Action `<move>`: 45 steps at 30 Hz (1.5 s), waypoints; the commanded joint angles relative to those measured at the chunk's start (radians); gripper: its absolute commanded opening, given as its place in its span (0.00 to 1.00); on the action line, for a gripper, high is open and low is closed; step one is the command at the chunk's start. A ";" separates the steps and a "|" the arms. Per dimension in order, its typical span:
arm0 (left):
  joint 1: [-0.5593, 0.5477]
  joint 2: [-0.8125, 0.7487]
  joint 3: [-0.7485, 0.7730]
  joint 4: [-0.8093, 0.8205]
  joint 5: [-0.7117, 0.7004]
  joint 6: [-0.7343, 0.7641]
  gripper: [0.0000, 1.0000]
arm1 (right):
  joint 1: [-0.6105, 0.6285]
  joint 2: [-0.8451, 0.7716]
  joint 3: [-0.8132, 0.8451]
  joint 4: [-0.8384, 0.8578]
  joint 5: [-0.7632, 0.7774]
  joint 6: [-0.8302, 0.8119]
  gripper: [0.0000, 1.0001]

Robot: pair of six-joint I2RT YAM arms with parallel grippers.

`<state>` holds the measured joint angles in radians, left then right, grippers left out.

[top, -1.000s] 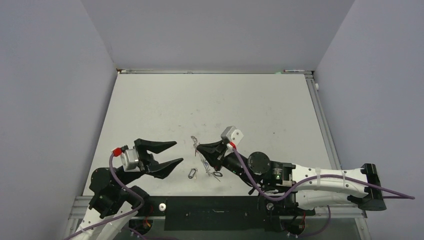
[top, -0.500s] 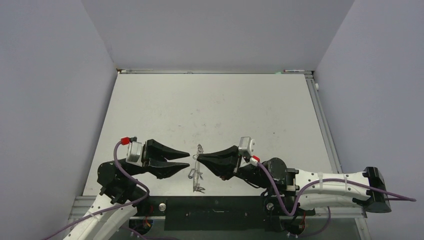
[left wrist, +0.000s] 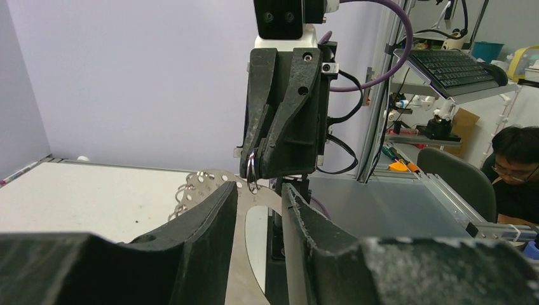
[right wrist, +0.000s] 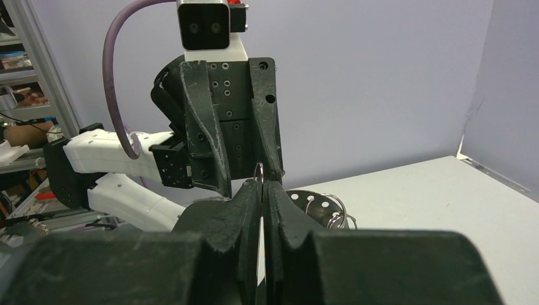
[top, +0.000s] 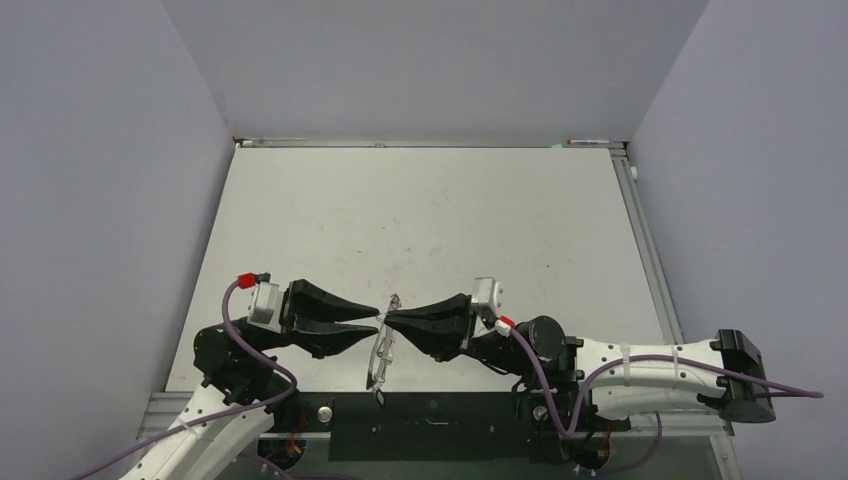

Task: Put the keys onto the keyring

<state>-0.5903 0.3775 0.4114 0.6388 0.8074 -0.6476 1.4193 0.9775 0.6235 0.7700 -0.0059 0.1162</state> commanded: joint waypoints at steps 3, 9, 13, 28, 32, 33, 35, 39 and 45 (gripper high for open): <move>-0.013 0.026 0.004 0.061 -0.019 -0.021 0.24 | -0.006 0.018 0.027 0.130 -0.047 0.009 0.05; -0.016 0.026 0.004 0.040 -0.021 -0.018 0.17 | -0.008 0.040 0.030 0.153 -0.060 0.016 0.05; -0.016 0.023 0.011 0.021 -0.027 -0.011 0.00 | -0.007 0.053 0.035 0.155 -0.066 0.016 0.05; -0.016 -0.022 0.073 -0.308 -0.380 0.130 0.00 | -0.042 -0.125 -0.024 -0.106 0.199 -0.001 0.78; -0.016 -0.001 0.083 -0.364 -0.476 0.162 0.00 | -0.042 -0.124 -0.070 -0.130 0.237 -0.024 0.80; -0.016 0.008 0.085 -0.369 -0.489 0.163 0.00 | -0.042 -0.107 -0.078 -0.128 0.244 -0.037 0.80; -0.016 0.032 0.090 -0.373 -0.508 0.163 0.00 | -0.042 -0.065 -0.087 -0.119 0.231 -0.064 0.81; -0.016 0.068 0.109 -0.387 -0.523 0.163 0.00 | -0.043 0.025 -0.083 -0.066 0.180 -0.107 0.82; -0.017 0.080 0.119 -0.389 -0.540 0.157 0.00 | -0.104 0.133 -0.028 -0.061 0.089 -0.136 0.82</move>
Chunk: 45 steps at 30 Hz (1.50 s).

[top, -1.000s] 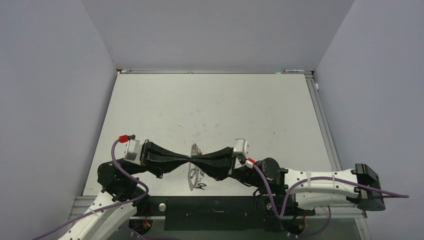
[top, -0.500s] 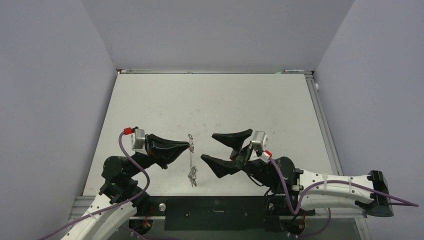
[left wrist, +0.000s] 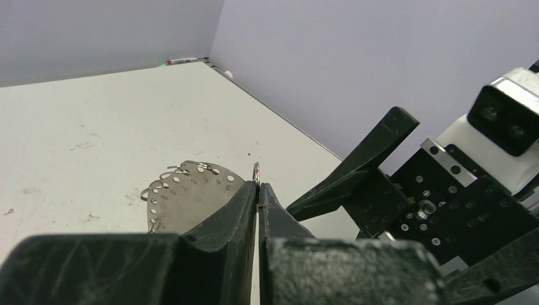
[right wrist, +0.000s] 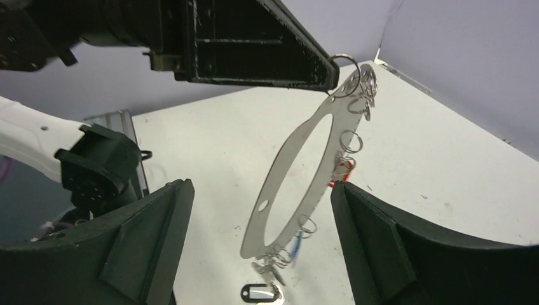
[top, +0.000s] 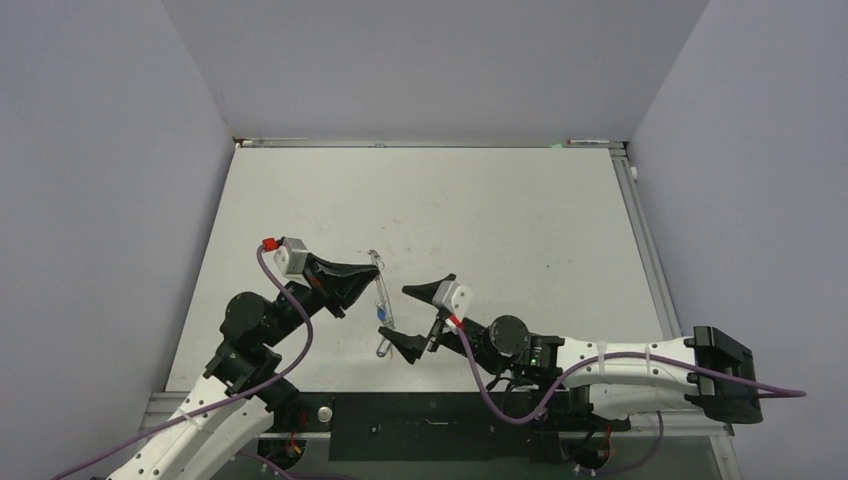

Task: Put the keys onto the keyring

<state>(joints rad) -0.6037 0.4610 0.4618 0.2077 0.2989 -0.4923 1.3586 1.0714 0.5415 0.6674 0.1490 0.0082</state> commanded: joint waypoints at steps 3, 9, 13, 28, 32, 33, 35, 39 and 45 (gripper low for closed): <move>-0.005 0.001 0.069 0.042 -0.029 -0.003 0.00 | -0.064 0.076 0.058 0.054 -0.055 -0.026 0.78; -0.005 -0.013 0.062 0.044 -0.020 -0.023 0.00 | -0.129 0.128 0.067 0.078 -0.101 -0.010 0.60; -0.005 -0.023 0.061 0.035 -0.021 -0.033 0.00 | -0.140 0.145 0.081 0.089 -0.103 -0.018 0.42; -0.005 -0.015 0.094 -0.016 -0.021 -0.059 0.00 | -0.107 0.130 0.137 -0.023 0.005 -0.124 0.05; -0.005 0.004 0.115 -0.036 -0.020 -0.070 0.00 | -0.082 0.124 0.156 -0.061 0.050 -0.167 0.05; -0.005 0.008 0.119 -0.039 -0.018 -0.073 0.00 | -0.074 0.125 0.160 -0.069 0.063 -0.178 0.05; -0.005 0.013 0.119 -0.040 -0.017 -0.080 0.00 | -0.062 0.127 0.167 -0.084 0.096 -0.202 0.05; -0.005 0.020 0.119 -0.041 -0.019 -0.094 0.00 | -0.052 0.122 0.165 -0.098 0.134 -0.222 0.05; -0.005 0.032 0.136 -0.070 -0.016 -0.100 0.00 | -0.045 0.100 0.160 -0.116 0.178 -0.247 0.05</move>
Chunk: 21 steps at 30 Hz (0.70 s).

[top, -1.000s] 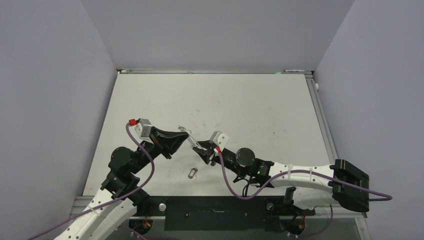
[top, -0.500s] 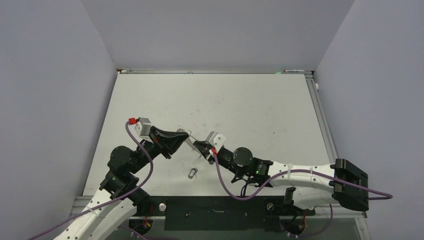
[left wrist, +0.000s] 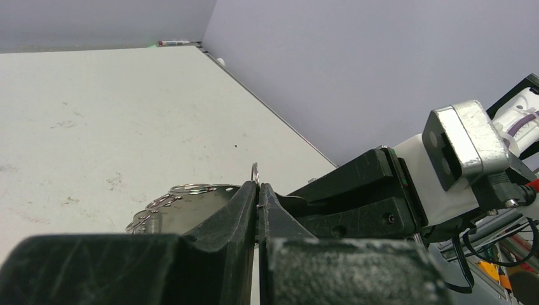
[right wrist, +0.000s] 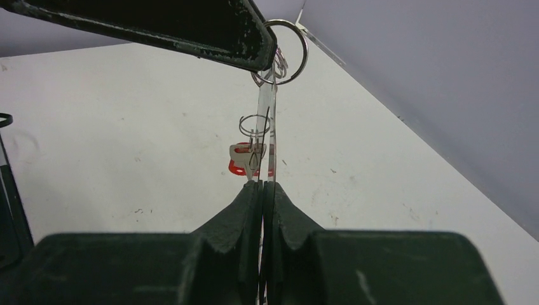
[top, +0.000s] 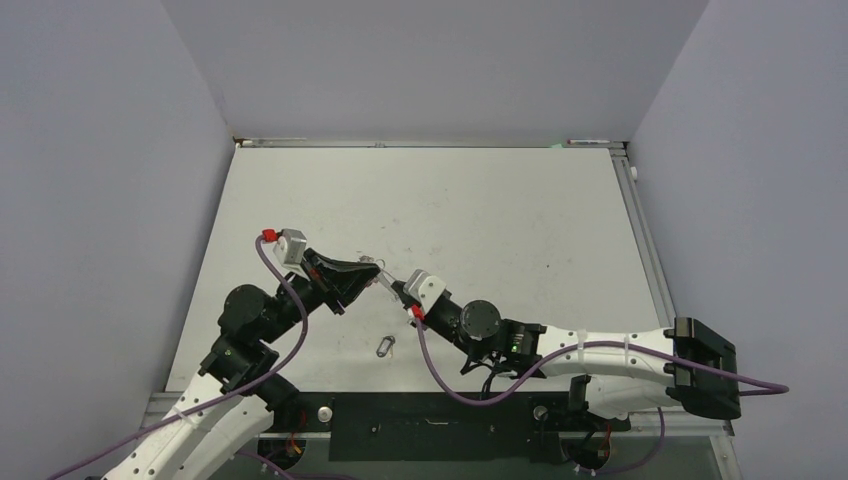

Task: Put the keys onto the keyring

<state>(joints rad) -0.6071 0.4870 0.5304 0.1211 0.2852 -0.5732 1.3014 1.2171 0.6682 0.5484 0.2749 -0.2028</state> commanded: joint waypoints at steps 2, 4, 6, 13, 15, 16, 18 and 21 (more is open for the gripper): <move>-0.002 0.008 0.076 -0.001 -0.007 -0.014 0.00 | 0.017 -0.050 0.037 -0.007 0.067 -0.047 0.05; -0.002 0.008 0.081 -0.016 -0.010 -0.011 0.00 | 0.023 -0.054 0.039 -0.015 0.087 -0.056 0.05; -0.002 0.008 0.082 -0.018 -0.008 -0.012 0.00 | 0.027 -0.054 0.040 -0.018 0.106 -0.063 0.05; -0.003 0.017 0.036 0.040 -0.011 -0.030 0.00 | 0.052 -0.021 0.074 -0.023 0.187 -0.052 0.05; -0.003 0.024 0.017 0.076 -0.016 -0.047 0.00 | 0.065 0.004 0.093 -0.022 0.215 -0.051 0.05; -0.003 0.028 0.009 0.092 -0.018 -0.052 0.00 | 0.071 0.018 0.101 -0.022 0.228 -0.046 0.05; -0.006 0.033 -0.005 0.121 -0.024 -0.054 0.00 | 0.078 0.040 0.120 -0.022 0.246 -0.026 0.05; -0.009 0.039 -0.003 0.113 -0.034 -0.040 0.00 | 0.084 0.060 0.142 -0.028 0.271 -0.012 0.05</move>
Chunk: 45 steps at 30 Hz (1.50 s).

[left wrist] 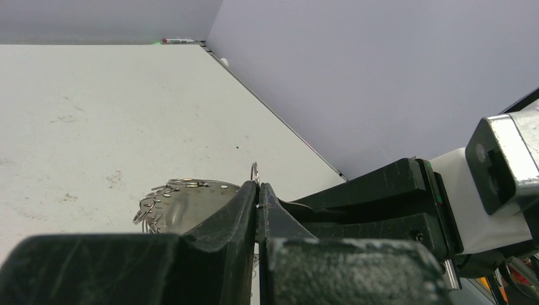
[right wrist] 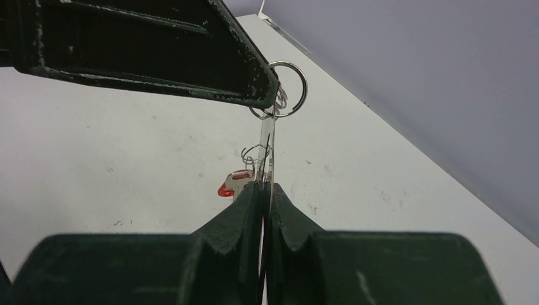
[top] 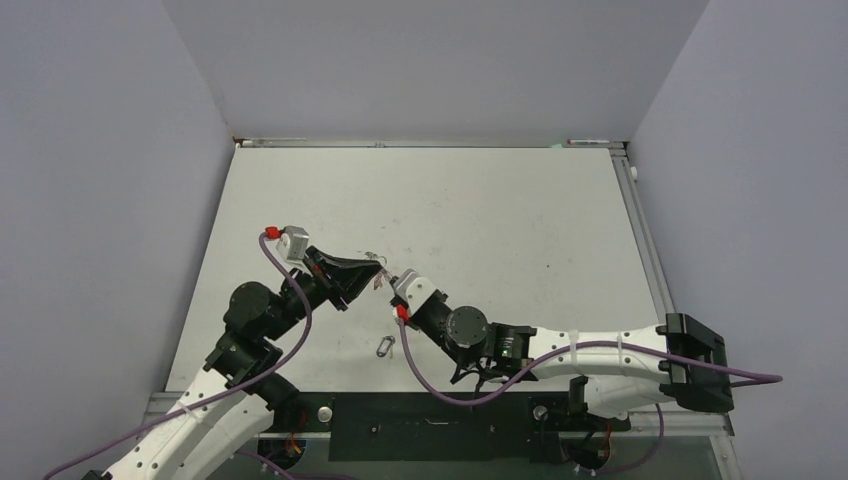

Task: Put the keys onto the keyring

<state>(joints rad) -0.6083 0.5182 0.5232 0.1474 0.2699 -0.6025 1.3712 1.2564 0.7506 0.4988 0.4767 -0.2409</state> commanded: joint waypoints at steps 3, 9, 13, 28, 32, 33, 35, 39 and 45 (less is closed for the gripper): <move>-0.008 0.005 0.024 0.036 -0.021 0.012 0.00 | 0.017 0.026 0.069 0.013 0.100 0.021 0.05; -0.008 -0.008 0.036 -0.023 -0.042 0.029 0.00 | 0.016 0.003 0.065 0.005 0.143 0.013 0.05; -0.008 0.003 0.053 -0.053 -0.035 0.033 0.00 | 0.016 -0.005 0.069 -0.004 0.172 0.011 0.05; -0.008 0.088 0.171 -0.229 0.030 0.030 0.00 | 0.018 -0.019 0.078 -0.059 0.170 -0.073 0.05; -0.008 0.099 0.214 -0.291 0.038 0.034 0.00 | 0.019 -0.022 0.077 -0.071 0.191 -0.096 0.05; -0.008 0.102 0.223 -0.305 0.039 0.036 0.00 | 0.019 -0.025 0.076 -0.073 0.195 -0.100 0.05; -0.008 0.107 0.237 -0.333 0.041 0.043 0.00 | 0.018 -0.034 0.071 -0.072 0.201 -0.100 0.05; -0.007 0.124 0.269 -0.380 0.061 0.059 0.00 | 0.019 -0.045 0.066 -0.077 0.203 -0.107 0.05; -0.007 0.164 0.352 -0.485 0.124 0.084 0.00 | 0.018 -0.068 0.046 -0.094 0.135 -0.139 0.05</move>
<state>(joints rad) -0.6136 0.6655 0.7818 -0.2512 0.3210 -0.5518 1.3918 1.2423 0.7803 0.3897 0.6128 -0.3416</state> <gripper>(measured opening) 0.006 0.058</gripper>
